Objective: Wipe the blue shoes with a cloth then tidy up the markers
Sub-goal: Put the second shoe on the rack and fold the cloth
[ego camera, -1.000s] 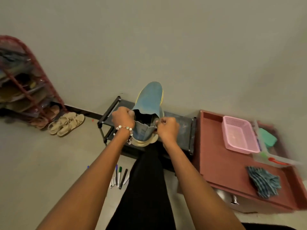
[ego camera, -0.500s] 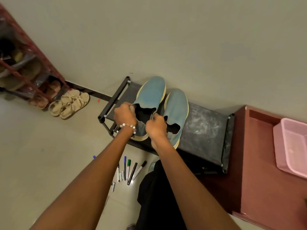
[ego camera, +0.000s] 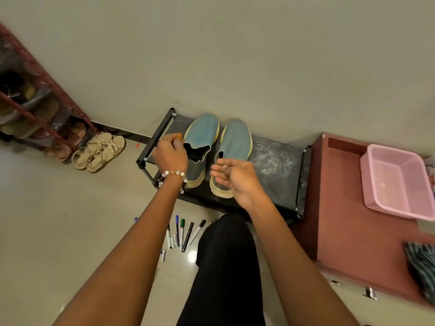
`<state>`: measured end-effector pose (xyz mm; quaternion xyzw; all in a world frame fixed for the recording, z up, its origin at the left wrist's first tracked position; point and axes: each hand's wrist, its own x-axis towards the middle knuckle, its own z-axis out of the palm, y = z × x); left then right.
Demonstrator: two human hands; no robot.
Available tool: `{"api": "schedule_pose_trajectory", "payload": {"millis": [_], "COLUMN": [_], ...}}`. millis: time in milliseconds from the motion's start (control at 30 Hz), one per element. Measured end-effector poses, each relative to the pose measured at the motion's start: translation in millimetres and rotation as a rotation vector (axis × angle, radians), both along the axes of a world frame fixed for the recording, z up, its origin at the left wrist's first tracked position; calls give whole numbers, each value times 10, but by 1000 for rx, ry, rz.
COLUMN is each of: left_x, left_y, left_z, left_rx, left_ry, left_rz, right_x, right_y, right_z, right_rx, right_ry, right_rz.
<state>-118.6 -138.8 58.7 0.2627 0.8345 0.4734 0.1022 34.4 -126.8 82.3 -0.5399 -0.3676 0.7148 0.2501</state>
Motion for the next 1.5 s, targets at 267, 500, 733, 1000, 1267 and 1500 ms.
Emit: {"api": "schedule_pose_trajectory", "payload": {"millis": [267,500,733,1000,1267,1500], "left_x": [1610,3329,4169,4393,4316,4364], "left_y": [-269,-481,-478,-207,-54,-313], "left_z": [393,109,-430,-830,-855,-109], "left_rx": [181,-72,-327,-411,-389,-385], "left_ry": [-473,-517,-193,-23,-191,-1131], "left_rz": [-321,-621,-1012,-1096,-1038,-823], "right_x": [1734,3347,4494,4763,4686,4253], "right_y": [-433,-861,-1100,-842,-625,-898], "right_z": [442,188,-538,-980,-1117,-417], "right_rx": [63,97,292,334,399,671], "right_ry": [32,-270,-837,-1130,-1291,-792], "right_rz": [-273,-456,-529,-410,-348,-605]}}
